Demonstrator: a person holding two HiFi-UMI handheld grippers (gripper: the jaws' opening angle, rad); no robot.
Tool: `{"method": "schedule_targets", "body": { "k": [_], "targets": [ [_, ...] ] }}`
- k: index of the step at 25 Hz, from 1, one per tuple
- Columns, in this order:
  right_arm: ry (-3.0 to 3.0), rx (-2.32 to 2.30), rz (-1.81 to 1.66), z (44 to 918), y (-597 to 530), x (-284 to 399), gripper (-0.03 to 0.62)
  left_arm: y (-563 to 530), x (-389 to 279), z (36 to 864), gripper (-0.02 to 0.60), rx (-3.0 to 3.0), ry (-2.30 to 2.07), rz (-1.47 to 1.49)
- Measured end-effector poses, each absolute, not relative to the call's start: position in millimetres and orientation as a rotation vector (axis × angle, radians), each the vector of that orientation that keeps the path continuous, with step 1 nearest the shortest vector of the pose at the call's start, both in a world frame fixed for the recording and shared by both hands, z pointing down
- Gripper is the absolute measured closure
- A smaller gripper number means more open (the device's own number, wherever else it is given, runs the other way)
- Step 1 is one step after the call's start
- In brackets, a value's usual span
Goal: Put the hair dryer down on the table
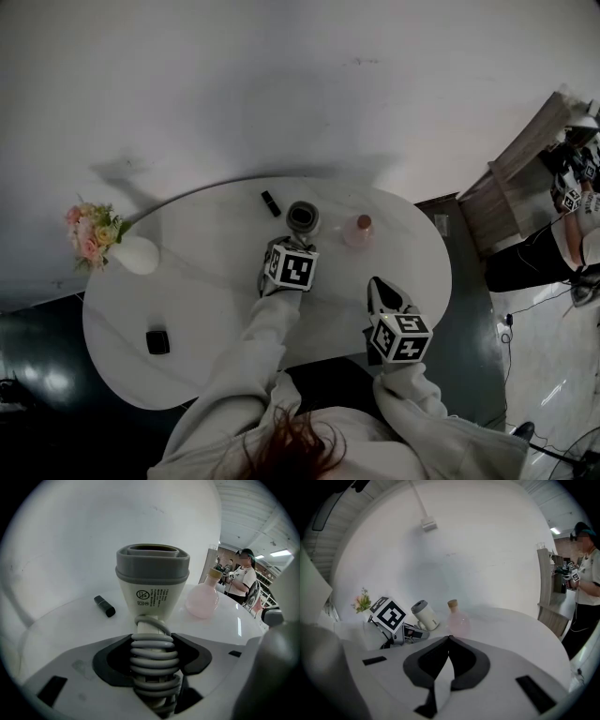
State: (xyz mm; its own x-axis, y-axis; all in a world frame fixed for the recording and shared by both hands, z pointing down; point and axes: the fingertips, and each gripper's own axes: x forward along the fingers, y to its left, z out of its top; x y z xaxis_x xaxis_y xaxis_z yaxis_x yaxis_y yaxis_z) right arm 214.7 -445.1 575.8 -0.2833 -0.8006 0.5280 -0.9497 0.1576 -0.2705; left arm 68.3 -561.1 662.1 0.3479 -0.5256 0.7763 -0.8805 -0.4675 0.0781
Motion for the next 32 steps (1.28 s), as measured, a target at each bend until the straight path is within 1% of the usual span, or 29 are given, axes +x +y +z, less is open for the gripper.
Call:
{"method": "schedule_targets", "body": {
  "k": [12, 18, 21, 25, 32],
  "targets": [
    [-2.174, 1.686, 0.824, 577, -436, 210, 0.545, -562, 68, 662, 0.339, 2.142, -1.202, 0.954],
    [-2.173, 1.689, 0.822, 576, -434, 211, 0.545, -563, 65, 662, 0.302, 2.152, -1.217, 0.971],
    [-2.172, 1.689, 0.819, 576, -432, 211, 0.545, -559, 69, 663, 0.270, 2.167, -1.163, 0.971],
    [-2.172, 1.693, 0.819, 576, -430, 211, 0.545, -553, 69, 663, 0.265, 2.183, -1.154, 0.974],
    [-2.180, 1.693, 0.823, 574, -426, 212, 0.545, -539, 55, 650, 0.258, 2.205, -1.193, 0.878]
  ]
}}
